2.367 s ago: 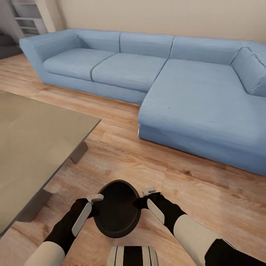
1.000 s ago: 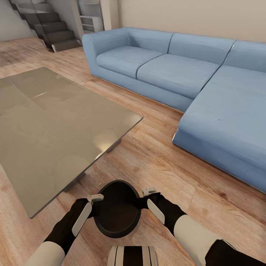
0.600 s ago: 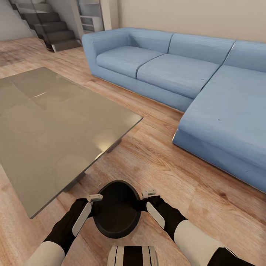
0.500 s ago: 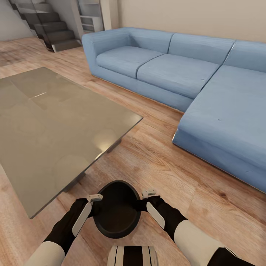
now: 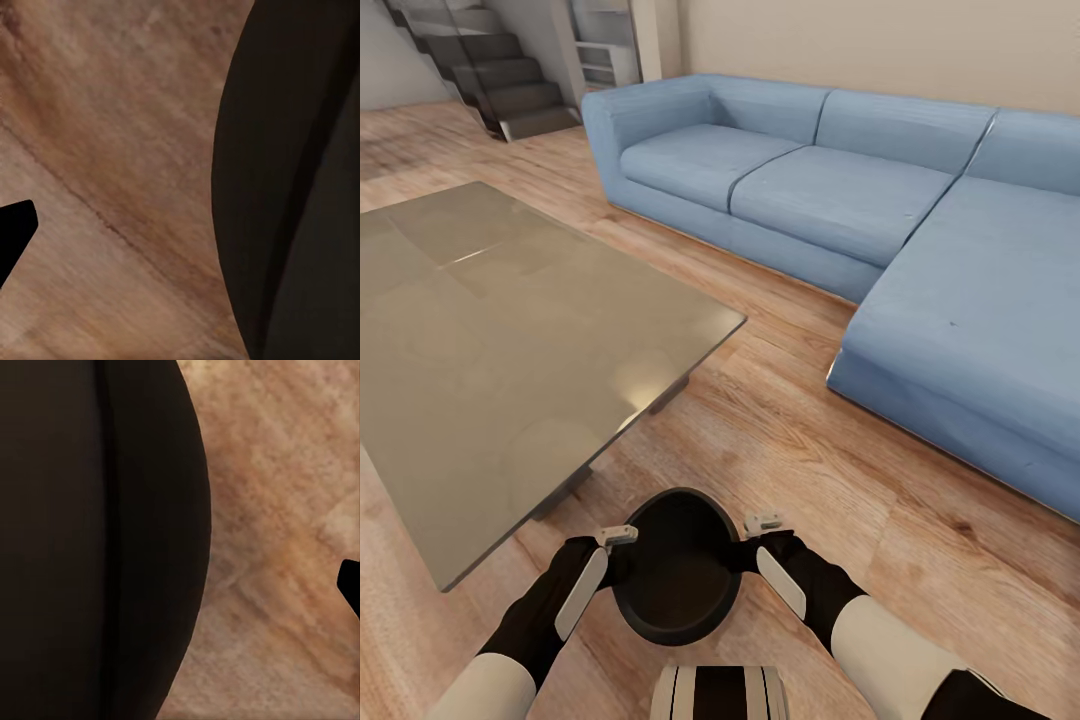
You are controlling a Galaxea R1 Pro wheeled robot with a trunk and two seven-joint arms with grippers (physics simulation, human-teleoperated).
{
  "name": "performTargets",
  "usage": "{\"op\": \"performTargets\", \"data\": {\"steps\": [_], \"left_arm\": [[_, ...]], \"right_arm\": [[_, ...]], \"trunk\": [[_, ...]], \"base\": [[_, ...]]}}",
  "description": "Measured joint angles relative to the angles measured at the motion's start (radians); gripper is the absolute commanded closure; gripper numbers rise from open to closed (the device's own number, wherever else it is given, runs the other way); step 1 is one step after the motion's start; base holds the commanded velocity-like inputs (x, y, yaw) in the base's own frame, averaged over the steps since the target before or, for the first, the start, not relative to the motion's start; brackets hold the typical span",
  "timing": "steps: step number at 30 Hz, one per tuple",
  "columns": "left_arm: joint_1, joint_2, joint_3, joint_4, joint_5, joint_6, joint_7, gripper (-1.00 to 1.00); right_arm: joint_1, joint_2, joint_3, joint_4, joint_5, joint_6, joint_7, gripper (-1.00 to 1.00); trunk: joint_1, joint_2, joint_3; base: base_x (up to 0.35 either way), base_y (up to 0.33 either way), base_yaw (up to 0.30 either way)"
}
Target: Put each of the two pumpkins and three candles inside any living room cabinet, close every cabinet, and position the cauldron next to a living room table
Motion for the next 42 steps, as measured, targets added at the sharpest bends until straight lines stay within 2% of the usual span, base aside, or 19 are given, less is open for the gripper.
{"op": "performTargets", "data": {"steps": [4, 9, 11, 17, 21, 34, 39, 42], "left_arm": [[0.000, 0.000, 0.000, 0.030, -0.014, 0.003, 0.001, -1.00], [0.000, 0.000, 0.000, 0.075, 0.001, -0.001, -0.002, -1.00], [0.000, 0.000, 0.000, 0.078, 0.014, -0.003, -0.007, -1.00], [0.000, -0.002, -0.001, 0.078, 0.000, 0.000, -0.004, -1.00], [0.000, -0.002, -0.002, 0.069, -0.007, 0.002, -0.003, -1.00], [0.000, -0.001, -0.002, 0.065, -0.022, 0.005, 0.000, -1.00], [0.000, -0.001, -0.003, 0.065, -0.014, 0.002, -0.002, -1.00], [0.000, -0.001, -0.003, 0.065, -0.022, 0.005, -0.001, -1.00]], "right_arm": [[0.001, 0.000, -0.001, 0.027, -0.005, -0.001, 0.001, -1.00], [0.001, 0.005, -0.002, 0.072, -0.019, -0.004, 0.008, -1.00], [0.001, 0.000, -0.001, 0.073, -0.006, -0.001, 0.003, -1.00], [0.001, 0.000, -0.001, 0.073, -0.006, -0.001, 0.002, -1.00], [0.001, 0.000, 0.000, 0.072, -0.005, -0.001, 0.002, -1.00], [0.001, 0.000, -0.001, 0.072, 0.002, 0.000, 0.000, -1.00], [0.001, 0.000, -0.001, 0.072, 0.002, 0.000, 0.000, -1.00], [0.001, 0.000, -0.001, 0.072, 0.001, 0.000, 0.000, -1.00]], "trunk": [[-0.002, 0.001, 0.015], [-0.007, 0.009, 0.034], [-0.015, 0.023, 0.040], [-0.038, 0.065, 0.059], [-0.038, 0.066, 0.059], [-0.088, 0.156, 0.100], [-0.107, 0.191, 0.115], [-0.118, 0.212, 0.125]], "base": [[0.000, 0.000, 0.000], [0.000, 0.000, 0.000], [0.000, 0.000, 0.000], [0.000, 0.000, 0.000], [0.000, 0.000, 0.000], [-0.007, 0.000, 0.000], [-0.263, 0.000, 0.000], [-0.330, 0.000, 0.000]]}}
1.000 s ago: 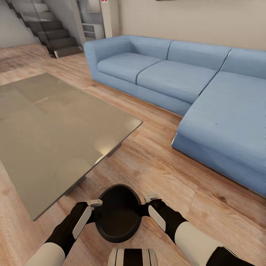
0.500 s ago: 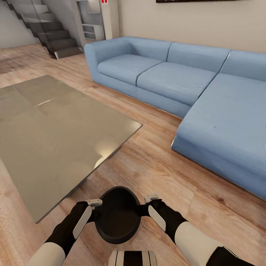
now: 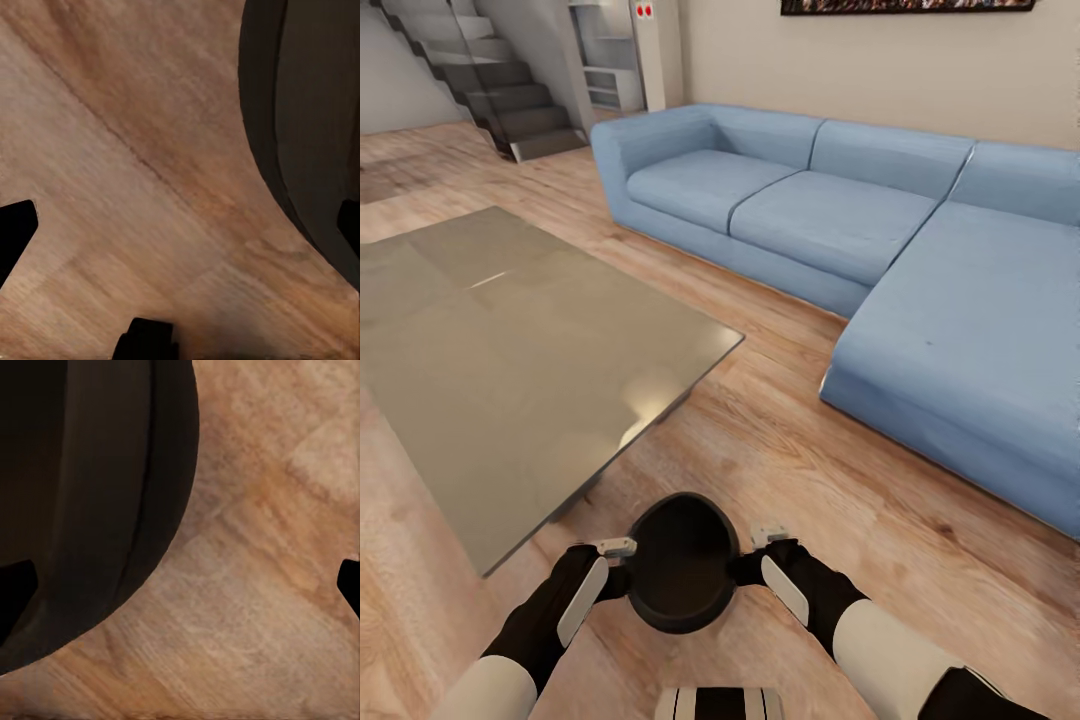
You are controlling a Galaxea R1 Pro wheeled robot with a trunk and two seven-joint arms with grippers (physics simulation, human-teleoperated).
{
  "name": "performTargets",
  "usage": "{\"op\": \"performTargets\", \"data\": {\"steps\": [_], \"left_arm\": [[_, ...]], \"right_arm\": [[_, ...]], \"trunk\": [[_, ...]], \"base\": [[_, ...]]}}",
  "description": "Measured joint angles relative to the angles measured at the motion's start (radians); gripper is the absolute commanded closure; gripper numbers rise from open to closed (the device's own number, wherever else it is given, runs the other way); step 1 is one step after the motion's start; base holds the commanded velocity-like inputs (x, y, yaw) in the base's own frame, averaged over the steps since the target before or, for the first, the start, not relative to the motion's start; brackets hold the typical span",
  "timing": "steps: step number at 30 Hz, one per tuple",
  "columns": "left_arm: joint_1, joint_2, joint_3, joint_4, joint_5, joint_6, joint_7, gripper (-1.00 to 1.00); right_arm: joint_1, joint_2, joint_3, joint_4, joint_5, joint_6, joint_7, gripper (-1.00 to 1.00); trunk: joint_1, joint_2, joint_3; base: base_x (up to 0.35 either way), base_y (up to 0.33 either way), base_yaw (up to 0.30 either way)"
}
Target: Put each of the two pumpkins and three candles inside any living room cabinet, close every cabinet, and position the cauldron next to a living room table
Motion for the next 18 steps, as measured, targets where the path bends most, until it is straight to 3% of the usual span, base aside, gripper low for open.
{"op": "performTargets", "data": {"steps": [10, 18], "left_arm": [[0.000, 0.000, 0.002, -0.001, -0.001, 0.000, 0.000, -1.00], [0.000, 0.000, 0.004, -0.001, -0.001, 0.000, 0.001, -1.00]], "right_arm": [[0.000, 0.000, 0.000, 0.000, 0.001, 0.000, 0.001, -1.00], [0.000, 0.000, 0.000, 0.001, 0.001, 0.000, 0.001, -1.00]], "trunk": [[-0.038, 0.070, 0.031], [-0.069, 0.126, 0.056]], "base": [[-0.306, 0.000, 0.000], [-0.046, 0.000, 0.000]]}}
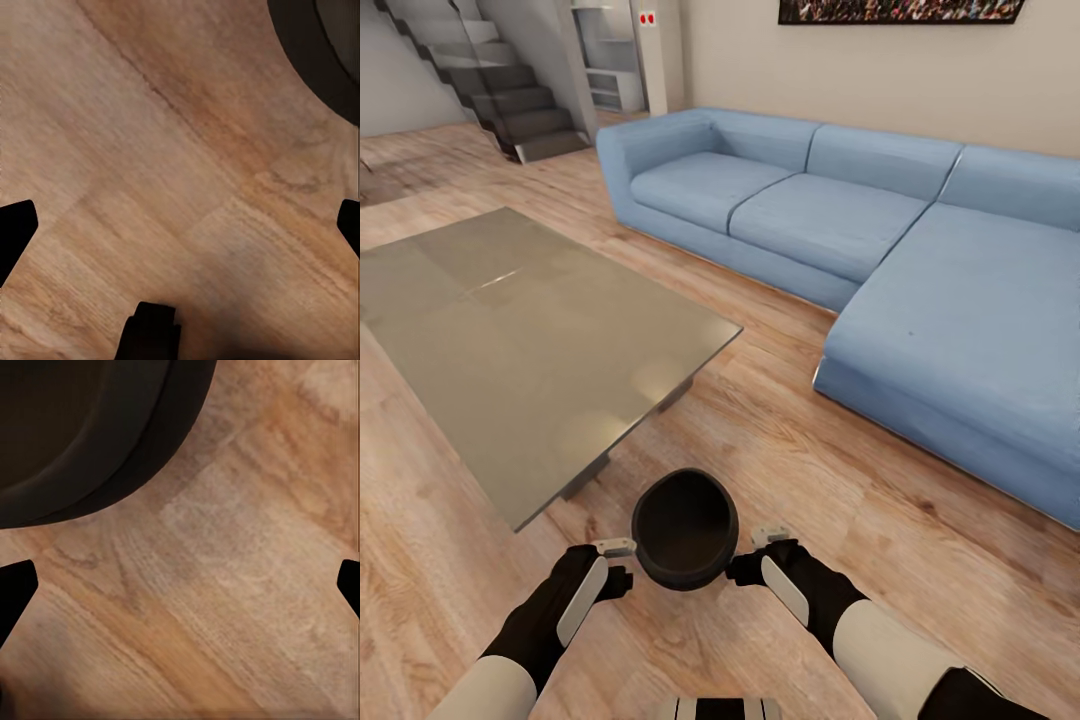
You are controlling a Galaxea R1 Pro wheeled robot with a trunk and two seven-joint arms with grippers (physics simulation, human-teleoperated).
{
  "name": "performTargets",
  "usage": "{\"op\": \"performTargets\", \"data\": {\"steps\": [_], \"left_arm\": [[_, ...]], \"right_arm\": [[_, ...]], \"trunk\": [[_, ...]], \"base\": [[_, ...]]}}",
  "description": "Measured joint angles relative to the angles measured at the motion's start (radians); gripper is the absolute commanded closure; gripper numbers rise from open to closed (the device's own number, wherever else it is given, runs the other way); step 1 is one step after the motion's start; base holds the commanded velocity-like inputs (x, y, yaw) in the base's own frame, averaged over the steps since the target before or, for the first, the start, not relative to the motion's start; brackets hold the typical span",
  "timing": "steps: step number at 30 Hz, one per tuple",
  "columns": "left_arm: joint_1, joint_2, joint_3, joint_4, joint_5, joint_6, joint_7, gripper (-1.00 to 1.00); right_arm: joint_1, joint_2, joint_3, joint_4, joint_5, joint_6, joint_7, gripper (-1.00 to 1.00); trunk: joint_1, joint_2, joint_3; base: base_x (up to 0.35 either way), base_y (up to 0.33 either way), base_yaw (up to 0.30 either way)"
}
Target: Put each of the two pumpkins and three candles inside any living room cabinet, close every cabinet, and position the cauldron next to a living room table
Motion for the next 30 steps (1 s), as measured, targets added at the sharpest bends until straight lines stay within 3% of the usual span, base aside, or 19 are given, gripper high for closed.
{"op": "performTargets", "data": {"steps": [6, 9, 13, 15, 16, 20, 23, 25, 27, 30], "left_arm": [[0.001, 0.001, 0.000, 0.019, 0.000, -0.032, 0.001, -1.00], [0.002, 0.002, 0.000, 0.080, 0.002, -0.072, 0.001, -1.00], [0.003, 0.003, 0.001, 0.299, 0.004, -0.217, 0.000, -1.00], [0.003, 0.003, 0.003, 0.456, 0.005, -0.381, -0.003, -1.00], [0.003, 0.003, 0.003, 0.496, 0.006, -0.412, -0.004, -1.00], [0.004, 0.002, 0.002, 0.570, 0.028, -0.458, -0.006, -1.00], [0.004, 0.008, 0.001, 0.631, 0.075, -0.493, -0.008, -1.00], [0.004, 0.011, 0.000, 0.655, 0.094, -0.543, -0.008, -1.00], [0.005, 0.011, 0.000, 0.702, 0.105, -0.610, -0.008, -1.00], [0.005, 0.007, 0.000, 0.753, 0.107, -0.694, -0.008, -1.00]], "right_arm": [[0.000, 0.000, 0.000, 0.010, -0.004, -0.001, -0.002, -1.00], [0.004, -0.002, 0.000, 0.017, -0.004, -0.002, -0.004, -1.00], [0.012, -0.002, 0.000, 0.085, -0.003, -0.021, -0.007, -1.00], [0.016, -0.001, 0.001, 0.161, -0.005, -0.081, -0.006, -1.00], [0.018, 0.000, 0.001, 0.186, -0.005, -0.103, -0.006, -1.00], [0.032, -0.002, 0.001, 0.270, -0.003, -0.175, -0.004, -1.00], [0.053, -0.004, 0.001, 0.319, 0.001, -0.240, -0.001, -1.00], [0.073, -0.003, 0.001, 0.339, 0.040, -0.273, 0.000, -1.00], [0.103, -0.003, 0.001, 0.353, 0.116, -0.318, -0.001, -1.00], [0.129, -0.005, 0.000, 0.361, 0.148, -0.387, -0.001, -1.00]], "trunk": [[-0.023, 0.042, 0.019], [-0.034, 0.063, 0.028], [-0.050, 0.091, 0.041], [-0.057, 0.105, 0.047], [-0.061, 0.112, 0.050], [-0.077, 0.140, 0.063], [-0.084, 0.154, 0.069], [-0.084, 0.154, 0.069], [-0.084, 0.154, 0.069], [-0.084, 0.154, 0.069]], "base": [[-0.002, 0.000, 0.000], [0.000, 0.000, 0.072], [0.000, 0.000, 0.233], [0.000, 0.000, 0.277], [0.000, 0.000, 0.282], [0.000, 0.000, 0.285], [0.000, 0.000, 0.287], [0.000, 0.000, 0.288], [0.000, 0.000, 0.288], [0.000, 0.000, 0.289]]}}
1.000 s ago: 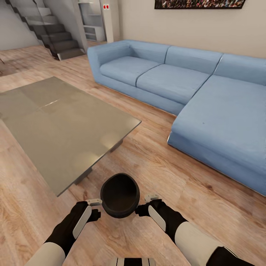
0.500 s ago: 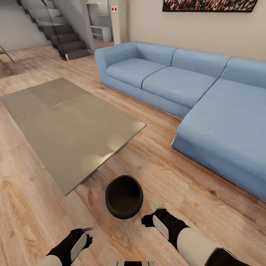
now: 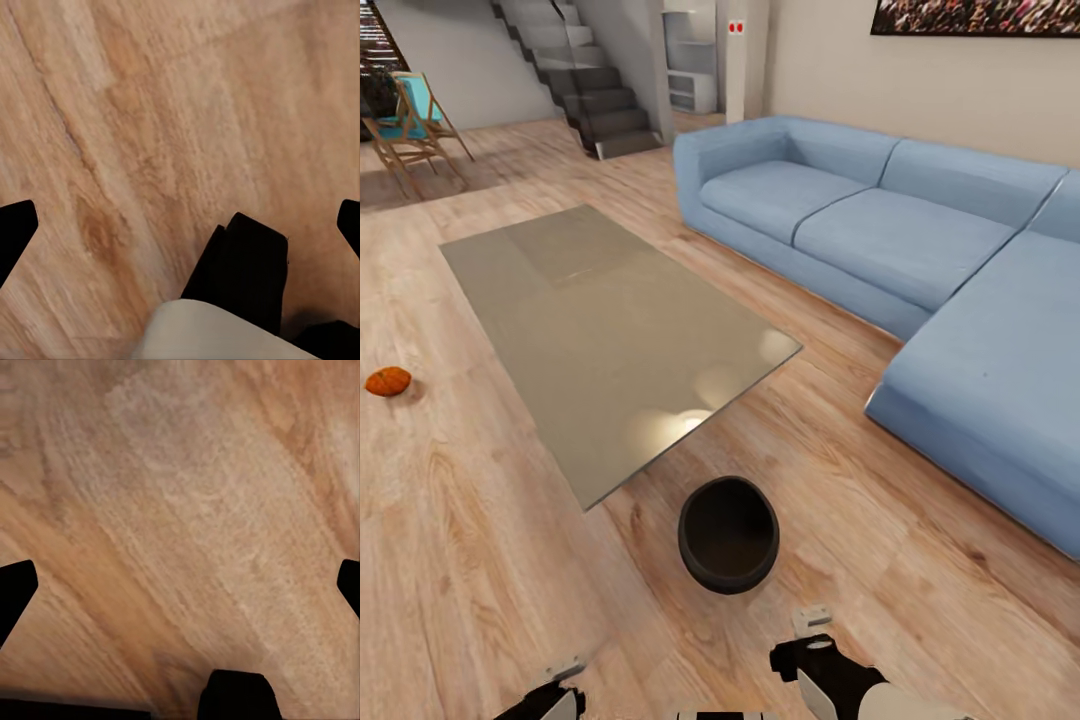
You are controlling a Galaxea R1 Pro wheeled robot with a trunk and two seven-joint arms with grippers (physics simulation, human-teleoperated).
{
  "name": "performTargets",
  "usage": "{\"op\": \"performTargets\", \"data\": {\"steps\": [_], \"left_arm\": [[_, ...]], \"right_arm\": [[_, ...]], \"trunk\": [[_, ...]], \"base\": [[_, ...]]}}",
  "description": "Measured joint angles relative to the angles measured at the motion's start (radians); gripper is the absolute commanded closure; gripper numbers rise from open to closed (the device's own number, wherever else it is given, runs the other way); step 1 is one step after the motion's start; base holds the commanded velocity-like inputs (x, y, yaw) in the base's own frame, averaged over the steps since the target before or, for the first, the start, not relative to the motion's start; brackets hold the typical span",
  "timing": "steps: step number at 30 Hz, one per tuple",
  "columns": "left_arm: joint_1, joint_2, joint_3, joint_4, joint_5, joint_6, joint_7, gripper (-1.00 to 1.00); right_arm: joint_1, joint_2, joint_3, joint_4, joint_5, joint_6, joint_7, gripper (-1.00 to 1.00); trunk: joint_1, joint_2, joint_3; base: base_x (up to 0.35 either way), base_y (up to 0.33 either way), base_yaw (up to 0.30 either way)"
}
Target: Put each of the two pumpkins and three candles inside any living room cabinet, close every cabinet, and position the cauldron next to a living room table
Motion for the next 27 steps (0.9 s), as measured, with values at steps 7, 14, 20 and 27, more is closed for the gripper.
{"op": "performTargets", "data": {"steps": [7, 14, 20, 27], "left_arm": [[0.002, -0.004, 0.000, 0.069, 0.001, -0.086, -0.023, -1.00], [0.002, -0.004, 0.000, 0.073, 0.001, -0.088, -0.049, -1.00], [0.003, -0.005, 0.000, 0.073, 0.001, -0.088, -0.051, -1.00], [0.004, -0.006, 0.000, 0.073, 0.001, -0.088, -0.051, -1.00]], "right_arm": [[0.037, -0.017, -0.001, 0.110, 0.012, -0.189, -0.003, -1.00], [0.058, -0.018, -0.001, 0.117, 0.018, -0.210, -0.003, -1.00], [0.060, -0.016, 0.000, 0.117, 0.017, -0.212, -0.003, -1.00], [0.061, -0.017, 0.000, 0.117, 0.017, -0.212, -0.006, -1.00]], "trunk": [[0.000, 0.000, 0.000], [0.000, 0.000, 0.000], [0.000, 0.000, 0.000], [0.000, 0.000, 0.000]], "base": [[0.000, 0.000, 0.289], [0.000, 0.000, 0.289], [0.000, 0.000, 0.289], [0.000, 0.000, 0.289]]}}
